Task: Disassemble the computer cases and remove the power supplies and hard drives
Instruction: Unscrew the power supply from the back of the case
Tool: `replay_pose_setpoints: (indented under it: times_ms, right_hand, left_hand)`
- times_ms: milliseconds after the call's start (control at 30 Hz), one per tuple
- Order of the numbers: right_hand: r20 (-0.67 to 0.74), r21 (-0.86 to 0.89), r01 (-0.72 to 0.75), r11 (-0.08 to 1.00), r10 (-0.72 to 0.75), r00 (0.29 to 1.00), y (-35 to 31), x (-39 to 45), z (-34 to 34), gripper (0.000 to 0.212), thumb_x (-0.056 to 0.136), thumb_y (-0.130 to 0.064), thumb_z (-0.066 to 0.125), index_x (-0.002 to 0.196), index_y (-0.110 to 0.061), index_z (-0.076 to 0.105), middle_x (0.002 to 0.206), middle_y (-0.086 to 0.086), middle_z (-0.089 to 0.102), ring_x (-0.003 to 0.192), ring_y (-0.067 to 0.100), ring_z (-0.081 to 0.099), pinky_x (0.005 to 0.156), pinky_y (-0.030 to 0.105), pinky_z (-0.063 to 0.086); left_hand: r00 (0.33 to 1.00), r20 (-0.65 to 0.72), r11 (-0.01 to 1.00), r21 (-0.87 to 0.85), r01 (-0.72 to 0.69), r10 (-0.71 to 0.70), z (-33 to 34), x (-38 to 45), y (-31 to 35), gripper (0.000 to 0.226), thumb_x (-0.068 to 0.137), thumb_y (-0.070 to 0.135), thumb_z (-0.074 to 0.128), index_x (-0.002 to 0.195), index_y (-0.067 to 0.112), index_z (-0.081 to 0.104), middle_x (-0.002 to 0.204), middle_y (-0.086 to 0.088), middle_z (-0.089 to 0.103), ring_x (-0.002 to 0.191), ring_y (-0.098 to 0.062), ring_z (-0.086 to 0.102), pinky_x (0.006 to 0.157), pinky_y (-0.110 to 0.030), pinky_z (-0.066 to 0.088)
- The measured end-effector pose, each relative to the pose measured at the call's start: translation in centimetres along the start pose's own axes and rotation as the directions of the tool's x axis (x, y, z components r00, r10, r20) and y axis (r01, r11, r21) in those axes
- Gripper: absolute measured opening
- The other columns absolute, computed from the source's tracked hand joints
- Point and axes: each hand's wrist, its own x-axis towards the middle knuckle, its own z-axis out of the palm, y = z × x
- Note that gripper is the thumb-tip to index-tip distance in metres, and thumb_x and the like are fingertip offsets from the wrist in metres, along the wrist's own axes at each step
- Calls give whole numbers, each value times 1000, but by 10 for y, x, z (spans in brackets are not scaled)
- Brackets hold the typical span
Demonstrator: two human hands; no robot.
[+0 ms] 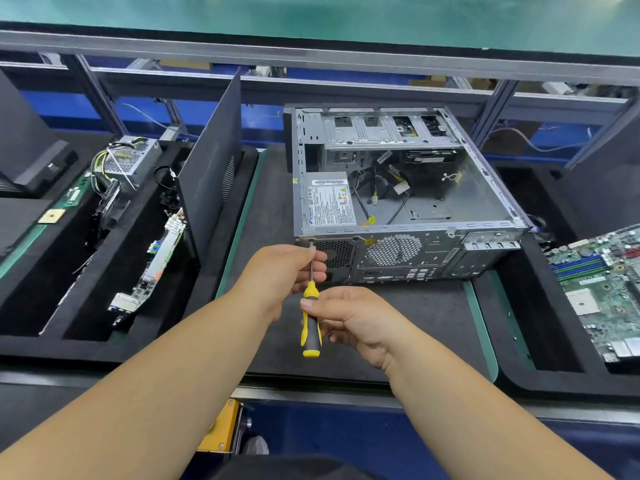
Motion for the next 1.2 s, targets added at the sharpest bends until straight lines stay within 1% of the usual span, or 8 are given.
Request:
replay_pose_setpoints:
  times_ms: [400, 467, 567, 633, 767, 933, 1067, 1200]
  right_hand:
    - [-49, -5, -1, 1000, 0, 999, 4, 0, 0, 16, 86, -20, 74, 75, -19, 62, 63, -7, 61, 56, 6, 52, 57, 20, 42]
    - [-53, 32, 1, 999, 1, 999, 7, 0, 2, 17, 88, -19, 72, 76, -19, 60, 62, -6, 57, 55, 8, 51, 62, 26, 42]
    - [-53, 57, -3, 998, 6, 999, 9, -1, 0, 18, 90, -18, 69, 76, -19, 58, 54, -8, 52, 51, 8, 48, 69, 33, 42]
    - [-44, 50, -14, 999, 16, 999, 9, -3, -4, 19, 92, -18, 67, 76, -18, 57, 49, -11, 48, 51, 9, 48, 72, 36, 43]
    - [-36, 47, -9, 999, 11, 999, 5, -5, -14, 19, 91, -18, 68, 74, -17, 59, 52, -8, 51, 54, 12, 51, 68, 32, 49]
    - [-71, 99, 22, 995, -15, 997, 7, -12, -18, 18, 97, -21, 61, 88, -10, 72, 69, 1, 65, 58, 13, 58, 60, 24, 48]
    - [-215, 100, -48, 994, 69, 974, 3, -16, -23, 39, 108, -23, 38, 89, -14, 70, 70, 1, 50, 54, 11, 43, 48, 19, 35]
    - [-259, 154, -71, 985, 110, 959, 12, -27, -38, 38, 107, -29, 39, 96, -11, 71, 66, 2, 46, 50, 10, 31, 46, 21, 25]
  left_hand:
    - [999, -17, 998, 50, -49, 50, -7, 6, -11, 16, 88, 24, 72, 84, 8, 72, 69, -1, 70, 65, -13, 63, 59, -21, 52]
    - [990, -64, 978, 176, -113, 125, -8, 7, -12, 19, 88, 32, 71, 81, 15, 73, 70, 3, 72, 68, -13, 67, 66, -27, 54]
    - [848, -284, 840, 459, -290, 448, -15, 10, -13, 10, 87, 36, 66, 80, 29, 63, 76, 8, 67, 69, -2, 62, 64, -25, 45]
    - [778, -248, 742, 556, -374, 577, -21, 11, -8, 20, 85, 22, 63, 96, 38, 56, 93, 13, 62, 75, 2, 59, 65, -22, 42]
    - [879, 21, 647, 668, -366, 476, -19, 16, -3, 70, 76, 9, 53, 134, 48, 51, 119, 12, 61, 99, -5, 64, 88, -35, 53]
    - [839, -21, 539, 775, -329, 543, -14, 10, -3, 66, 75, 9, 57, 135, 36, 58, 100, 10, 59, 91, -10, 61, 92, -34, 52]
    - [849, -58, 545, 790, -283, 526, -4, 2, 5, 63, 76, 7, 55, 132, 33, 61, 78, 11, 60, 78, -5, 56, 75, -21, 47]
    - [866, -40, 537, 799, -272, 498, 14, -12, 3, 60, 78, 9, 53, 133, 32, 62, 79, 10, 61, 78, -6, 53, 73, -20, 42]
